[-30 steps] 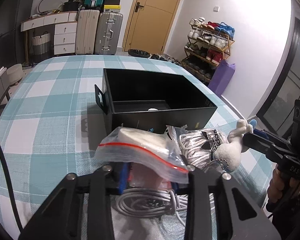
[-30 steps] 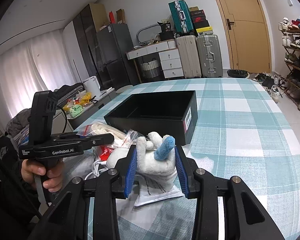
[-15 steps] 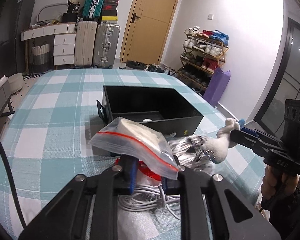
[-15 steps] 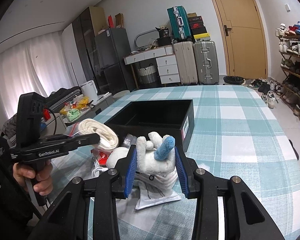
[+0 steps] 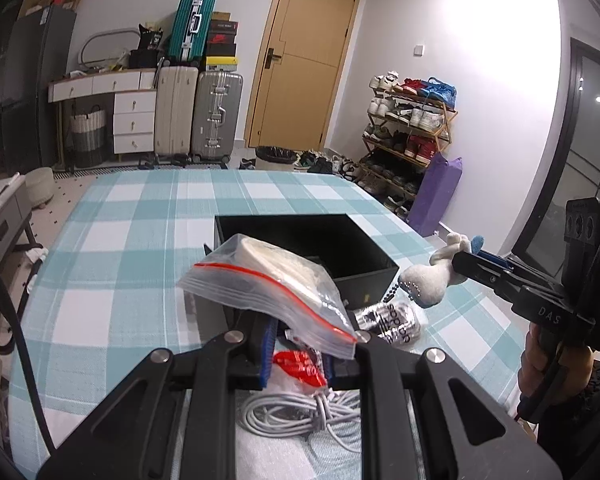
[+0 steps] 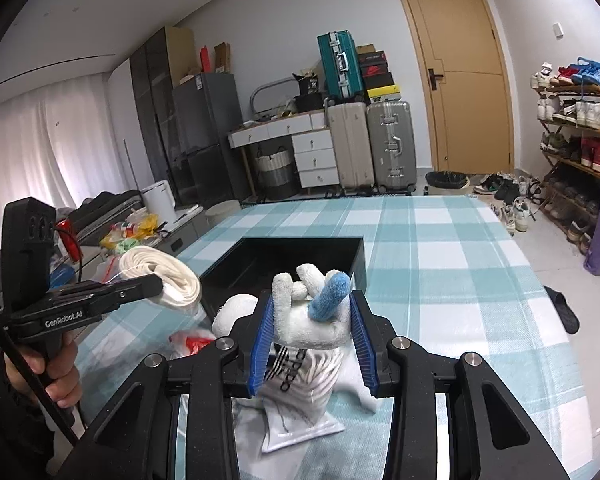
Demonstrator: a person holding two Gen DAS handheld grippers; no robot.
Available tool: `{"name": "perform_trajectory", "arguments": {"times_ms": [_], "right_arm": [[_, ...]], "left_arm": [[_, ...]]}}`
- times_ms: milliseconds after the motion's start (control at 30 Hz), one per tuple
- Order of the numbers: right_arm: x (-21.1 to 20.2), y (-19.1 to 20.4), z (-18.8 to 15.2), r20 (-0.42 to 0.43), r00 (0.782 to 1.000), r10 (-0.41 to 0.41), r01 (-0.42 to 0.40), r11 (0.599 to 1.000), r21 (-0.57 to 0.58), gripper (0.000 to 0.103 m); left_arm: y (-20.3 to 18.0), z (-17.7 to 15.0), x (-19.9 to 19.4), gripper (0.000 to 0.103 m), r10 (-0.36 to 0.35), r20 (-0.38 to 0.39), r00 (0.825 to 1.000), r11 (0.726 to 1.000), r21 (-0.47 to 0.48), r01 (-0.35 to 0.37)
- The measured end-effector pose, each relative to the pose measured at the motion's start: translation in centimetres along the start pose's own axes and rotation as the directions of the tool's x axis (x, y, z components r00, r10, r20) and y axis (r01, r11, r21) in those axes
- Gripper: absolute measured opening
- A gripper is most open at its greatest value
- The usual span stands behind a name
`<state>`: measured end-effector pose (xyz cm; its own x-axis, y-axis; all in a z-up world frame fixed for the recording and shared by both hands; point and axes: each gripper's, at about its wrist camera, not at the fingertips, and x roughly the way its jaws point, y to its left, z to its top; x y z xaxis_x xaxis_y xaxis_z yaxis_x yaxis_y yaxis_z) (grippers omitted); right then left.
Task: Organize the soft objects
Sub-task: 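Lift the plush toy with the right gripper while the left gripper grasps the rope bag, then lower the plush toy and rope bag into the black box with both grippers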
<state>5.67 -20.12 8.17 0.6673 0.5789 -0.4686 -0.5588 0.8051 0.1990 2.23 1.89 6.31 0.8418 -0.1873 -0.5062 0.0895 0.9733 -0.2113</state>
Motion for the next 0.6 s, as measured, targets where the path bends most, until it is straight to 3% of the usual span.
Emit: {"name": "perform_trajectory", "arguments": {"times_ms": [600], "right_arm": [[2.9, -0.5, 2.9, 0.018, 0.997, -0.072, 0.072, 0.997, 0.002, 0.037]], "left_arm": [[0.0, 3.7, 2.8, 0.016, 0.039, 0.032, 0.999, 0.999, 0.017, -0.039]]}}
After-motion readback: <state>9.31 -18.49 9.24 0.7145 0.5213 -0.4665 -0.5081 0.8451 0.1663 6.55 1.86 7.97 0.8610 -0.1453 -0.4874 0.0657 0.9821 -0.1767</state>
